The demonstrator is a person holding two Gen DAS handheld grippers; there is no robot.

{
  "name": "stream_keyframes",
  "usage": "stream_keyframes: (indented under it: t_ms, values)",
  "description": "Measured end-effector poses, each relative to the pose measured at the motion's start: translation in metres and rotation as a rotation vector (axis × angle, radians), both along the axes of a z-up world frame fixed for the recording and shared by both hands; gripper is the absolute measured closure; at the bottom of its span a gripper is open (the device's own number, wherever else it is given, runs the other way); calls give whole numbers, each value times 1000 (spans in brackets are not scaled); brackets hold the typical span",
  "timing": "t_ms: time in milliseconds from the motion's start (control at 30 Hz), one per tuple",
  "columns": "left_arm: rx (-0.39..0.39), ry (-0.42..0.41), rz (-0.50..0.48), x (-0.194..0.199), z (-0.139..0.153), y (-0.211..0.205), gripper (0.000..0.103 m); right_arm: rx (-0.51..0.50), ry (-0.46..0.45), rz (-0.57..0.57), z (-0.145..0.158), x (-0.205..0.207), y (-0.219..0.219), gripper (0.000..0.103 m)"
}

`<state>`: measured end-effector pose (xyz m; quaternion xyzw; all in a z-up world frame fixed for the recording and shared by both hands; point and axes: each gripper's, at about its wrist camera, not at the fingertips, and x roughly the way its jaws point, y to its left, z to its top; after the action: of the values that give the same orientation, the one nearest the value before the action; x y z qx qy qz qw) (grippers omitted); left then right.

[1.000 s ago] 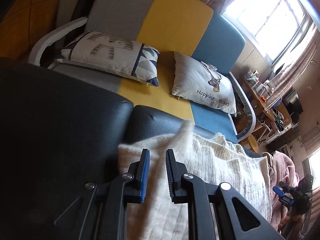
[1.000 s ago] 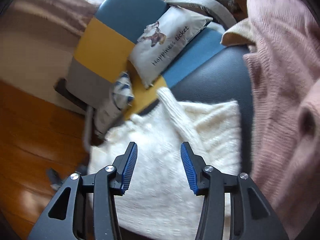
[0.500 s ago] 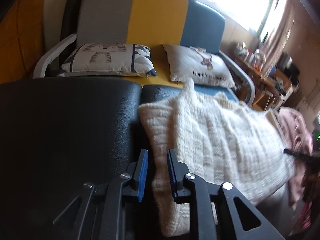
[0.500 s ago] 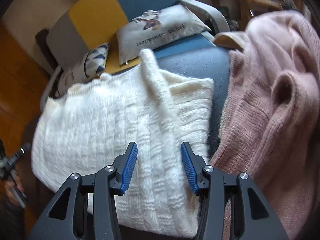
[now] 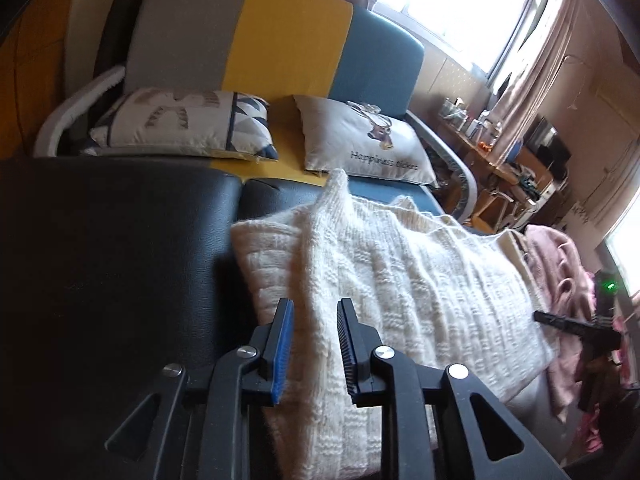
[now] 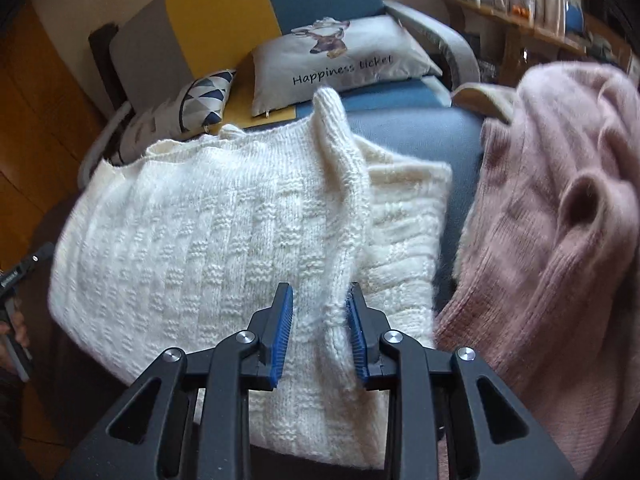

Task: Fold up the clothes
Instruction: 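Open both grippers and release the folded hem onto the sweater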

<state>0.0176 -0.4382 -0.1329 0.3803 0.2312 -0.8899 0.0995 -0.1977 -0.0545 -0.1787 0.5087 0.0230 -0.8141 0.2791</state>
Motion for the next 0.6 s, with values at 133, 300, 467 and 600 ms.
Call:
stream_keyframes:
  t_ms: [133, 300, 467, 600]
  values:
    - [6, -30, 1, -13, -7, -3, 81, -31, -17, -27, -6, -3, 5, 74]
    - [38, -81, -24, -31, -20, -4, 84, -15, 8, -30, -4, 0, 2, 74]
    - [-49, -35, -18, -24, -10, 10, 96, 62, 86, 16, 0, 6, -9, 83]
    - [-28, -93, 40, -22, -21, 0, 86, 73, 68, 5, -6, 2, -8, 83]
